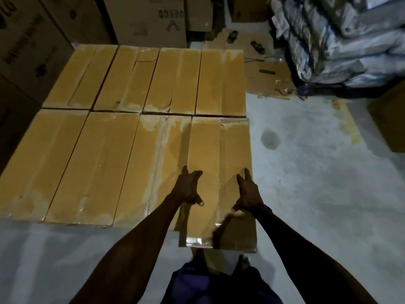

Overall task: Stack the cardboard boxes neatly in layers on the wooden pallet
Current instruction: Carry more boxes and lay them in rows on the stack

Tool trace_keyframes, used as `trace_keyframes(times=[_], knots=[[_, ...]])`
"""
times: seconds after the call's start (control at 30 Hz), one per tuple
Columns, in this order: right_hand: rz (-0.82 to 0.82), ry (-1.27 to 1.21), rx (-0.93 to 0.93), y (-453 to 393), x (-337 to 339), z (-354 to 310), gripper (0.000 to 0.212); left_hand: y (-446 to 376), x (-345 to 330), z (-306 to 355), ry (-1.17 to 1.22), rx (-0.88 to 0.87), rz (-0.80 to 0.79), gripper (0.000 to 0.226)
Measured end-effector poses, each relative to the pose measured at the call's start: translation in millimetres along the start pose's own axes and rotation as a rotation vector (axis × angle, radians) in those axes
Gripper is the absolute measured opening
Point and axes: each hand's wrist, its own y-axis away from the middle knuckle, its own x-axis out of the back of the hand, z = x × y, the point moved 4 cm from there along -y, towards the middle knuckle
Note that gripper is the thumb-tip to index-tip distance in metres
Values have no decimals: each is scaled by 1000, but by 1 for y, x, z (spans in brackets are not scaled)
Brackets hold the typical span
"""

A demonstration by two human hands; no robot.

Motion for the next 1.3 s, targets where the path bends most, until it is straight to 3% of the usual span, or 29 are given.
trace_keyframes(times=[0.13, 0.27, 0.7, 1.03, 1.17, 1.3], knots=[[4, 39, 11, -14, -8, 3, 147, -9, -5, -13, -139, 69, -59, 139], [7, 82, -26, -25, -19, 3, 131, -20, -13, -32, -178, 68, -68, 137], [15, 124, 59, -53, -46, 27, 109, -35, -42, -55, -247, 58, -134, 118], [-12, 117, 71, -29, -56, 31, 115, -9, -65, -68, -250, 26, -93, 94], [20, 101, 109, 10, -72, 45, 108, 26, -88, -81, -202, 44, -112, 106], [54, 119, 145, 50, -94, 56, 80, 64, -108, -93, -239, 8, -153, 129]])
